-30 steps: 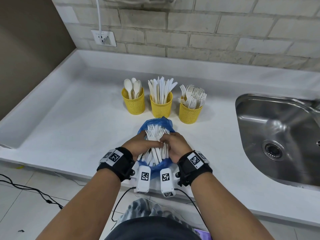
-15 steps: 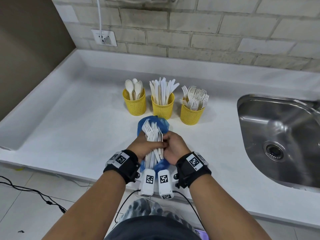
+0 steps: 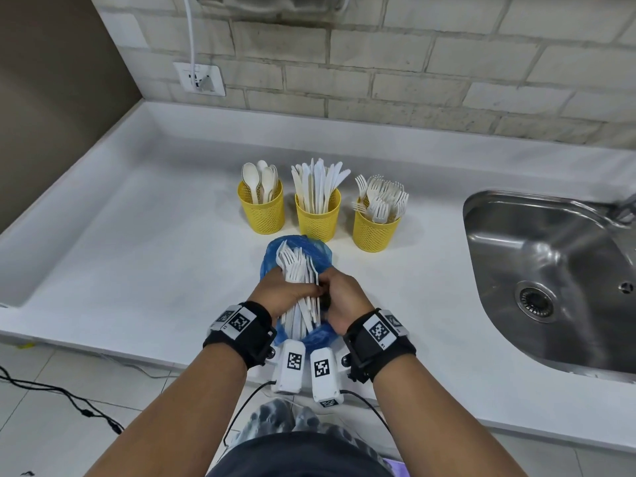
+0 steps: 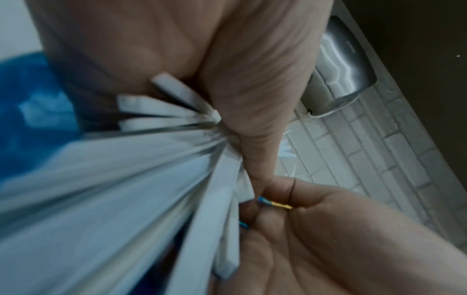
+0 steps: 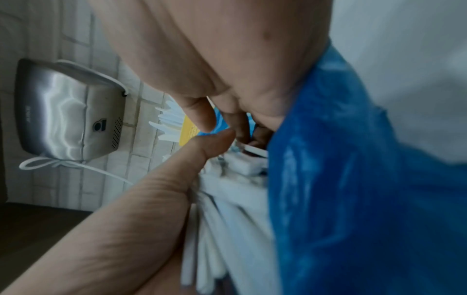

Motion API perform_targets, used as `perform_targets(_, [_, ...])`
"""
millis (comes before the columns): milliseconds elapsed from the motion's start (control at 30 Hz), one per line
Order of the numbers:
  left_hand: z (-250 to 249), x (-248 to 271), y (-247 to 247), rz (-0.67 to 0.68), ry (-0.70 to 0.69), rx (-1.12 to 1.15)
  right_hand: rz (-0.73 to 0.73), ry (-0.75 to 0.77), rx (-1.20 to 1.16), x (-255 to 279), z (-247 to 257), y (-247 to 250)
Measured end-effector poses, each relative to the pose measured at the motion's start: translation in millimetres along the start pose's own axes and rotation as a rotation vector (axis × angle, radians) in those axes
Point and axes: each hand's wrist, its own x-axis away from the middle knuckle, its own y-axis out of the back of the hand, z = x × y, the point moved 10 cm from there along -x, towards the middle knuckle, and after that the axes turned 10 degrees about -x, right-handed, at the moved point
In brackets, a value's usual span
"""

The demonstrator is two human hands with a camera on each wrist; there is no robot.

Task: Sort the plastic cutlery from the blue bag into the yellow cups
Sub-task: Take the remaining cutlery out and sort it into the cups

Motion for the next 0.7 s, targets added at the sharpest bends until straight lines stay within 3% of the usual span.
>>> perform_targets(233, [11,1,2,0.053,0.038,0.034,0.125,0.054,0.169,6,4,-1])
perform_targets(467, [4,2,-8,0.112,0.026,0.048,0.032,0.15,0.303,6,17,8])
perform_targets(700, [15,-7,-5,0.087,0.041,0.05,0.054,0.199,0.41,15,24,3])
